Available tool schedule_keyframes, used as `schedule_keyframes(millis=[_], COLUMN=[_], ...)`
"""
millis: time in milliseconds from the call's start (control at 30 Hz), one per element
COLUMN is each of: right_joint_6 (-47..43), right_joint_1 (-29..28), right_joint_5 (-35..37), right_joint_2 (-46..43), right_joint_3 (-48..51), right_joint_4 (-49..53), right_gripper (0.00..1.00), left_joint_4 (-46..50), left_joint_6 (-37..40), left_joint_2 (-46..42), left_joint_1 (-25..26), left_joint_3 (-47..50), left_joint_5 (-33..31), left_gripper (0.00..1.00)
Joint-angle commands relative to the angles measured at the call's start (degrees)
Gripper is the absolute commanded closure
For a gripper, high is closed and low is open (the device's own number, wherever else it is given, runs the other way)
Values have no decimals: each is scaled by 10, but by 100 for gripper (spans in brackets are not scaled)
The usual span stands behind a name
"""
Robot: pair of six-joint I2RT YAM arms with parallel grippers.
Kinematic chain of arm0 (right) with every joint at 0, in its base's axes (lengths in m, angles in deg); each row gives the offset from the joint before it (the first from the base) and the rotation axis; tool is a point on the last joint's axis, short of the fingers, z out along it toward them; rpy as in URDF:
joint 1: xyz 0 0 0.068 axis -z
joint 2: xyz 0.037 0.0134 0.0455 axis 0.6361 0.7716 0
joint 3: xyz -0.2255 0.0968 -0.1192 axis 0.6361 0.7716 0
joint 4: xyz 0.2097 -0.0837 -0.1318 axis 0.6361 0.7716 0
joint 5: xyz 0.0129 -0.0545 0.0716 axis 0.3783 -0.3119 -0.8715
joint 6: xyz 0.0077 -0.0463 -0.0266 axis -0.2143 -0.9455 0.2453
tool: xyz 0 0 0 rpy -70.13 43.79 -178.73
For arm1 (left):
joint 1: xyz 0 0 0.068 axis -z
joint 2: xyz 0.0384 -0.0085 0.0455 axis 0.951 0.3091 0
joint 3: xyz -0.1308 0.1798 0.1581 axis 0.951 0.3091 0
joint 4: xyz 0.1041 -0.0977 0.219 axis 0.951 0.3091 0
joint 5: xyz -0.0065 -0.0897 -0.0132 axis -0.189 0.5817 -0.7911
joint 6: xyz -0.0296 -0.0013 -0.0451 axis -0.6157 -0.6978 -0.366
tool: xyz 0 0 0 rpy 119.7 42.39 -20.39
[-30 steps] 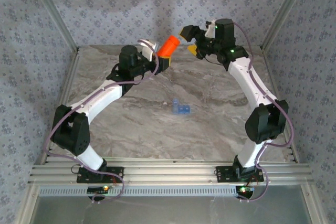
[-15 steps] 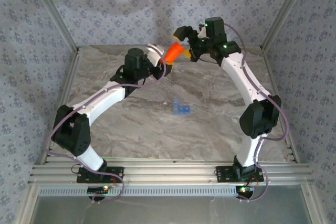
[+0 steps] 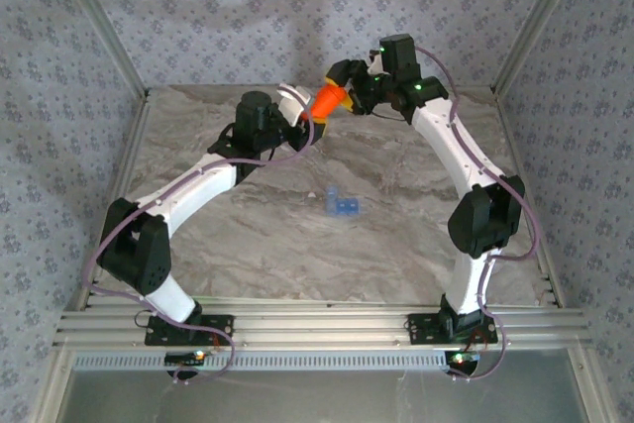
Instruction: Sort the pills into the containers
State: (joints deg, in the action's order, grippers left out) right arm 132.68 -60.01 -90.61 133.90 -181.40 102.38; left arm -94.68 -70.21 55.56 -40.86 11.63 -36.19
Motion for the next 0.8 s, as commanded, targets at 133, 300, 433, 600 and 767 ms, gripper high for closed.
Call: schedule_keyframes(millis=[133,300,433,600,767], right_joint_6=[-7,-29,-129,-227,-248], right_joint_1=[-1,10,34,61,64], right_joint_5=[1,-16,-99,-190,-219], right_joint_2=[2,-11,-44,-68,-56], right_joint_3=[-15,20,91,82,44], right_joint_4=[4,-67,-268,-285,-246], right_gripper=[56,60,57,54,56], left_joint_4=[-18,-36,-67,-119,-135], left_joint_6=[6,-47,-138,-249,-268], left_joint_2=[-21,-21,-16,-12,-10], left_joint_1=[3,-8,-30,-48,-47], left_joint_3=[-2,-2,-11,-17,-17], left_joint_5=[-1,31,112,192,200], left_gripper=[100,100,100,100,100])
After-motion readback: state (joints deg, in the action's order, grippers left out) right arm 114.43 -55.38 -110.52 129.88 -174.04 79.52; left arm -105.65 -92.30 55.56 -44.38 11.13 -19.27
